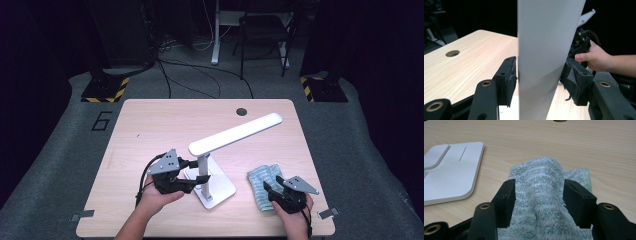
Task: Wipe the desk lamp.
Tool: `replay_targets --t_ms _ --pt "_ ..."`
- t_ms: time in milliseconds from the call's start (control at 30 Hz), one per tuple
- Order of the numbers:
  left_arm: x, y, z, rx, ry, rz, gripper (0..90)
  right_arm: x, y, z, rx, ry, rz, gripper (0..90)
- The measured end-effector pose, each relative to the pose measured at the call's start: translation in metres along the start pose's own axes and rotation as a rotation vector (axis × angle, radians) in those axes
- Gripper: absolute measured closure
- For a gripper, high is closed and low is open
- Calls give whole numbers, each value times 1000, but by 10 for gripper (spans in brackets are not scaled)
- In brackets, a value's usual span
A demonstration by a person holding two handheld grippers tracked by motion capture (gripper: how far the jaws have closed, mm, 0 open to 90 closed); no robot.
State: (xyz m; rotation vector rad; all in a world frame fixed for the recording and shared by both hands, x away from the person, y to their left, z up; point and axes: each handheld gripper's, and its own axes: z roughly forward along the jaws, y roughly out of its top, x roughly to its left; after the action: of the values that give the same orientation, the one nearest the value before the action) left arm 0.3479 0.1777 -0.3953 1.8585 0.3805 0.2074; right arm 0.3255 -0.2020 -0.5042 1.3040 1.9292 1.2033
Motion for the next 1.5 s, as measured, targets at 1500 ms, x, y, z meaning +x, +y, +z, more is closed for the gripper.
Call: replay_targets --t_ms 1500 --pt "-9 -1 16 -12 69 -6 500 78 29 12 -56 231 -121 501"
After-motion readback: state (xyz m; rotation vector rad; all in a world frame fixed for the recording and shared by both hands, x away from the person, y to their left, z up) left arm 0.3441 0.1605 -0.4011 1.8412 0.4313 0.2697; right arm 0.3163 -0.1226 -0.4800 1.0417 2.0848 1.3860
